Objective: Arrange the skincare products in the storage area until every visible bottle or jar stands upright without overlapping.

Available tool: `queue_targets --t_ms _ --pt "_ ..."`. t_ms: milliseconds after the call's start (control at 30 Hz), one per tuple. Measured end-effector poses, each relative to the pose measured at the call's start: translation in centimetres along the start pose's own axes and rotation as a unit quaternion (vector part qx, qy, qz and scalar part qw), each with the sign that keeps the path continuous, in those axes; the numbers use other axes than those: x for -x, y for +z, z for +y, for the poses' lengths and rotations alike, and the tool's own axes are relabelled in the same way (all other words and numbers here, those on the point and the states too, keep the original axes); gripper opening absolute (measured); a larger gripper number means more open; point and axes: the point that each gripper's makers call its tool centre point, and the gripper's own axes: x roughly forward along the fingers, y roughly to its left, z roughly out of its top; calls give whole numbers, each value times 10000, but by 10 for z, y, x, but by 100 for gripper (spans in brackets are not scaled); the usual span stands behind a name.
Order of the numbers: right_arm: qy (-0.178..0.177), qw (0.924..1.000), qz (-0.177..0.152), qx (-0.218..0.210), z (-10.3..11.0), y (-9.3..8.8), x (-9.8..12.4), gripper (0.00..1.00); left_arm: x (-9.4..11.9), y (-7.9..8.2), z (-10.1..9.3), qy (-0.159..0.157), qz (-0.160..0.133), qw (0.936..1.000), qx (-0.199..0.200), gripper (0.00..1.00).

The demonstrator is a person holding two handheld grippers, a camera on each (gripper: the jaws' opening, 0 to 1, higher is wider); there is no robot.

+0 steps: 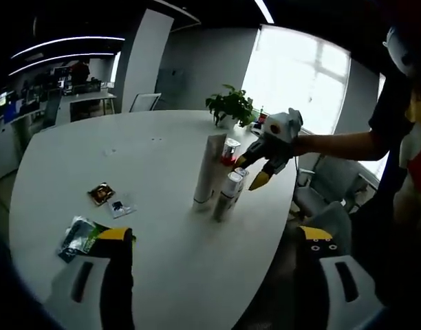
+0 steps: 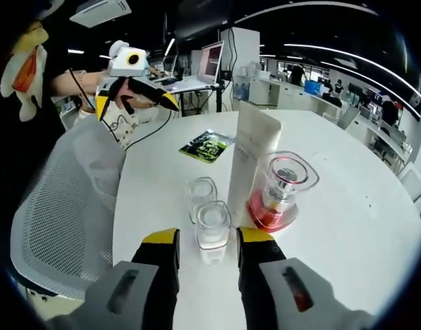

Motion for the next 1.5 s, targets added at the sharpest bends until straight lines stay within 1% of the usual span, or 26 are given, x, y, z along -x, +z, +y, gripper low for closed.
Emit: queue_targets --t_ms 133,267,367,400,500,567,633,733,767,833,933,967,1000,1067,1200,1300,1333,1433,1500 --pt "-100 9999 -21 -70 4 1 7 35 3 -2 5 60 63 9999 69 97" --pt "-270 9993 -82 -233 7 0 16 40 6 -4 7 76 91 9997 208 99" --pt "-426 9983 -163 -349 10 3 22 44 9 -8 5 45 185 9991 369 99" --pt "-483 9979 -190 -376 11 4 25 45 10 -9 7 69 174 9989 434 99" --pt "-630 9966 -246 -472 15 7 31 49 16 -10 4 8 69 9981 616 99" --pt "-739 9952 -306 -569 19 9 35 53 19 -13 5 20 86 9977 676 99" --pt "-843 9937 -348 -650 22 11 38 57 25 -19 4 80 196 9972 722 99" --pt "-973 9909 -437 -821 28 17 41 67 34 -21 3 129 182 9969 750 99" --pt "-999 9905 -475 -814 30 19 42 70 36 -22 4 153 179 9969 749 99" --pt "-1051 9897 -510 -824 35 22 42 72 41 -27 6 227 213 9967 750 99" --pt "-1109 9888 -509 -862 42 25 42 79 47 -33 8 347 244 9959 794 99" --pt "-1126 9885 -508 -875 44 26 41 80 49 -35 8 374 251 9957 815 99" --pt "-1132 9883 -509 -883 46 27 41 81 50 -34 4 417 265 9952 842 99" --pt "-1192 9872 -547 -906 50 30 41 82 53 -37 7 534 310 9938 924 99" --pt "-1344 9834 -663 -1027 52 32 42 90 63 -44 17 699 329 9917 1027 99" --pt "-1574 9721 -1076 -1370 50 40 47 98 72 -47 19 793 302 9906 1069 99" --pt "-1631 9703 -1120 -1395 50 41 48 100 74 -48 21 828 302 9904 1068 99" --pt "-1681 9665 -1206 -1518 55 42 50 100 81 -50 23 947 280 9891 1095 99" --pt "-1749 9650 -1188 -1551 57 40 51 100 85 -52 25 1001 251 9881 1138 99"
